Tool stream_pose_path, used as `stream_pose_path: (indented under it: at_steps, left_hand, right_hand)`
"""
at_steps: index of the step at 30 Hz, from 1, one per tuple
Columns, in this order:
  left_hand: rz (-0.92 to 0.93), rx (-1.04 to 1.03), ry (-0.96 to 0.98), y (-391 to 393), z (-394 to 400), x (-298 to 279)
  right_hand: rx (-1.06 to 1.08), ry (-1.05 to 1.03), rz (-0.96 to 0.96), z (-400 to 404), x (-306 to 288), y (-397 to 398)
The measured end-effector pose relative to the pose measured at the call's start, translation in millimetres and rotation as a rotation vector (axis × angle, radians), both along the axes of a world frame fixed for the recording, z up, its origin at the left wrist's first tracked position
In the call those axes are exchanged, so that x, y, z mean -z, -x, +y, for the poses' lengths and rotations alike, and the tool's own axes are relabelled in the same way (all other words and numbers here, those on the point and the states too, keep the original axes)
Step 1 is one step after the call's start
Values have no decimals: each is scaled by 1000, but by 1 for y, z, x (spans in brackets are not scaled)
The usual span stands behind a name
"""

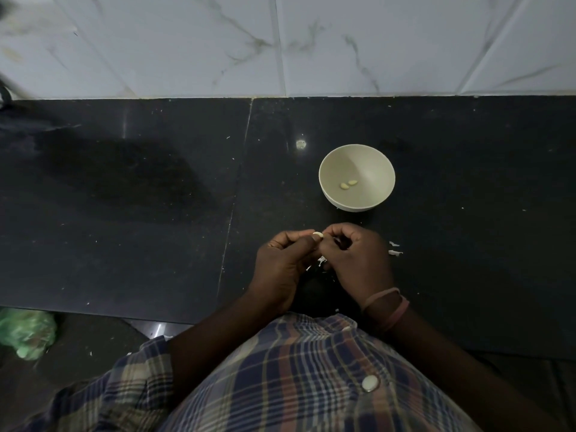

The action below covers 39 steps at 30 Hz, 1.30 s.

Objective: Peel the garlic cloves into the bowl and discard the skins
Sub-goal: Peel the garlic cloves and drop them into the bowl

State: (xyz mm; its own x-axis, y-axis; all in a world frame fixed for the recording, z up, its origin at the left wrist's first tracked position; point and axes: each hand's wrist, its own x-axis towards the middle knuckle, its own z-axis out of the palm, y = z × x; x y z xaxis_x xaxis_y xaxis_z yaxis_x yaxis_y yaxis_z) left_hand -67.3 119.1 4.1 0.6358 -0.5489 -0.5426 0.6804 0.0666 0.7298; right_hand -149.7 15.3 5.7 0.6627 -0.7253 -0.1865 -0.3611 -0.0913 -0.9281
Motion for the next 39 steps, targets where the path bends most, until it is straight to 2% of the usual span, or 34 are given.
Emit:
stream_pose_path:
  at_steps: [5,10,14,20,29,32,39]
  left_hand:
    - [13,0,1,0,-1,-1]
    - [89,0,57,-2,-3,-3]
    - [145,32,83,-2,-4,-3]
    - [160,74,94,-1,-5,-2]
    - [152,102,121,-1,0,-2]
    - [130,104,142,0,0,0]
    - [83,79,137,-2,1,3]
  right_hand:
    - [-34,68,5,-1,-3,-1]
    - [11,-106,-43,-3,-10,-1]
    - [-1,-123,-53,-3,-9,2]
    - [-29,9,-23,-5,-1,5]
    - [88,1,-34,-6,2,4]
    - [57,0,-5,-10,4,5]
    - [-48,226,57,-5,6,9]
